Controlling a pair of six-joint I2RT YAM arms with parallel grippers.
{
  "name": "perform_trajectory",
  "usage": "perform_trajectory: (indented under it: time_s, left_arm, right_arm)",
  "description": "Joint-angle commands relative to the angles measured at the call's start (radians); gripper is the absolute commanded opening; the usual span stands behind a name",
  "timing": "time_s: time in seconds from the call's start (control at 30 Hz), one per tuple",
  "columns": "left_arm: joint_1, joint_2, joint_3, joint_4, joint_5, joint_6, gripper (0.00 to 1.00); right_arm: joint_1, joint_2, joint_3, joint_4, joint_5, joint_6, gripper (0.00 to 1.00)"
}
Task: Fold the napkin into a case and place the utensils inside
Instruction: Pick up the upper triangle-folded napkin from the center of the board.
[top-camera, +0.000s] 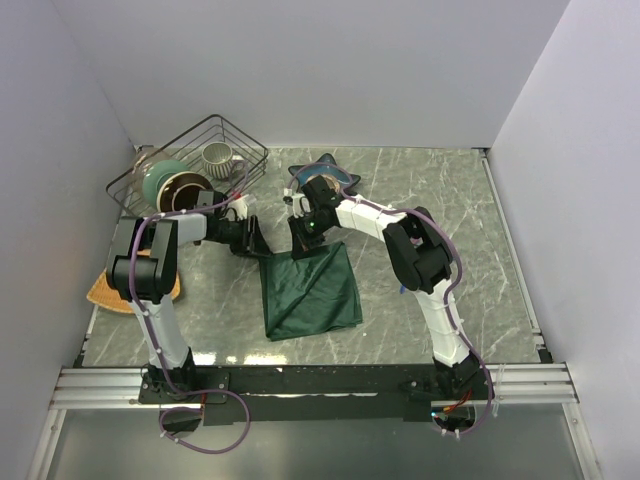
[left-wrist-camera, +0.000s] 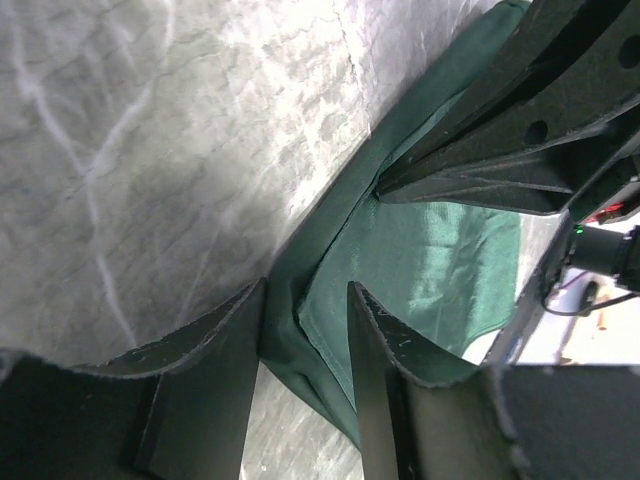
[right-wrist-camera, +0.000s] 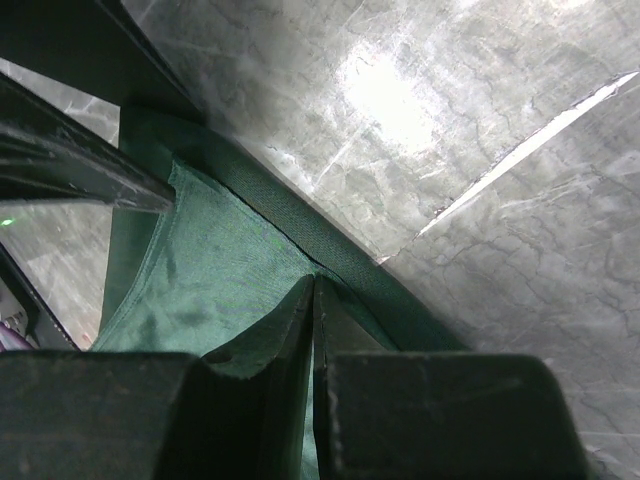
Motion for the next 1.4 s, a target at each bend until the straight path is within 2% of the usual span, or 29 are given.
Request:
perform_trajectory:
  time_s: [0.0, 0.07, 0.27, 0.37, 0.5, 0.6, 0.63, 0.77, 0.83, 0.9, 1.07, 1.37]
  left_arm:
    - [-0.034, -0.004, -0.002, -0.055, -0.157, 0.070, 0.45]
    - [-0.042, -0.001, 0.005, -0.064, -0.171, 0.084, 0.43]
    - [-0.051, -0.005, 0.035, -0.101, -0.220, 0.118, 0.11]
    - [-0.056, -0.014, 0.056, -0.125, -0.227, 0.165, 0.01]
    - [-0.068, -0.059, 0.079, -0.151, -0.223, 0.226, 0.01]
    - [-0.089, -0.106, 0.076, -0.159, -0.214, 0.298, 0.01]
    - [-0.097, -0.116, 0.074, -0.159, -0.222, 0.338, 0.01]
    - [-0.154, -0.157, 0.062, -0.148, -0.251, 0.426, 0.01]
    - [-0.171, -0.169, 0.059, -0.148, -0.262, 0.470, 0.01]
    - [-0.186, -0.182, 0.053, -0.130, -0.276, 0.493, 0.01]
    - [-0.197, -0.180, 0.056, -0.130, -0.296, 0.526, 0.01]
    - [-0.197, -0.191, 0.036, -0.106, -0.309, 0.556, 0.01]
  right_arm:
    - [0.007, 0.047, 0.003, 0.003, 0.079, -0.017, 0.11]
    - [0.007, 0.046, 0.000, 0.003, 0.080, -0.015, 0.11]
    - [0.007, 0.010, -0.013, 0.012, 0.062, -0.025, 0.14]
    - [-0.005, -0.040, 0.001, -0.020, 0.033, -0.046, 0.20]
    - [-0.068, -0.152, 0.010, -0.111, -0.028, -0.106, 0.34]
    - [-0.147, -0.206, 0.024, -0.176, -0.036, -0.230, 0.56]
    - [-0.163, -0.214, 0.039, -0.194, -0.025, -0.263, 0.70]
    - [-0.213, -0.188, 0.095, -0.309, 0.024, -0.470, 0.81]
    - [-0.217, -0.174, 0.105, -0.337, 0.041, -0.520, 0.87]
    - [-0.218, -0.149, 0.108, -0.348, 0.047, -0.574, 0.91]
    - [-0.217, -0.064, 0.176, -0.418, 0.022, -0.644, 0.91]
    - [-0.218, 0.015, 0.178, -0.457, -0.008, -0.686, 0.83]
